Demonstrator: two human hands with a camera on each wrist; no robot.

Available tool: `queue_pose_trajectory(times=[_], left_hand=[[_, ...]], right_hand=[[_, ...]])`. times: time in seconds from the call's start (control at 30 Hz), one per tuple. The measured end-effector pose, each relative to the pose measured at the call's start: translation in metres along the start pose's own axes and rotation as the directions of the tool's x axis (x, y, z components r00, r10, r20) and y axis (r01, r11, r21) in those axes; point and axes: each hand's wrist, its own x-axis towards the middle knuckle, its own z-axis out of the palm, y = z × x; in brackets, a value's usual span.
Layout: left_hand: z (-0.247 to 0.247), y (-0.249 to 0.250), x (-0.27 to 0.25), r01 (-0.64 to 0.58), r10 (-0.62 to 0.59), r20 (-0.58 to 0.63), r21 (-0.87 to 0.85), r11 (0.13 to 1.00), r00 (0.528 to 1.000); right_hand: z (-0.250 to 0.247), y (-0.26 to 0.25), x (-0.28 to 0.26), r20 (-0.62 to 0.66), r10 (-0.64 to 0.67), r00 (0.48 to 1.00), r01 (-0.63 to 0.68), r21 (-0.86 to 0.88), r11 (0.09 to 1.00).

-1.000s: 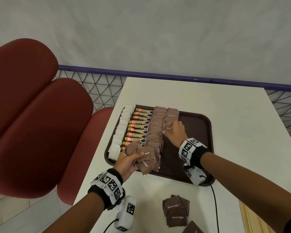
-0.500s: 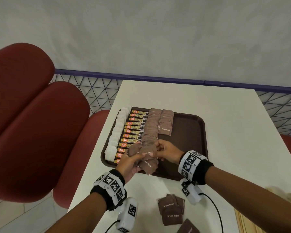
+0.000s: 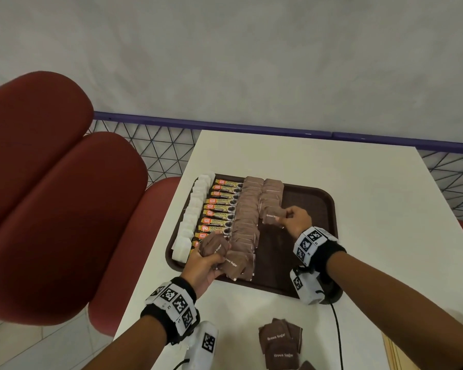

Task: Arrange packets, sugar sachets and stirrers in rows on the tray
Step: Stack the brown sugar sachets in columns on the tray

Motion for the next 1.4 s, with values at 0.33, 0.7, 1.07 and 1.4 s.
queue_pose_trajectory(times=[0.33, 0.7, 1.07, 1.4], left_hand=[[-0.01, 0.003, 0.006, 0.006, -0.006, -0.025, -0.027, 1.0, 1.0], [-0.009, 0.005, 0.005, -0.015, 0.014, -0.044, -0.02, 1.0, 0.999], [0.007, 0.003, 0.004, -0.064, 0.063, -0.055, -0.021, 0.998, 0.997], [0.011, 0.003, 0.0, -0.073, 0.069, -0.108, -0.033, 0.997, 0.992]], right_hand=[[0.02, -0.002, 0.022, 0.023, 0.045, 0.999, -0.038, -0.247, 0.968], [0.025, 0.001, 0.02, -0.096, -0.163, 0.982, 0.105, -0.44, 0.892], [0.022, -0.01, -0.053, 0.358, -0.326, 0.875, 0.353, -0.011, 0.935], [0.029, -0.016, -0.074, 0.576, -0.255, 0.777, 0.104, 0.283, 0.953]])
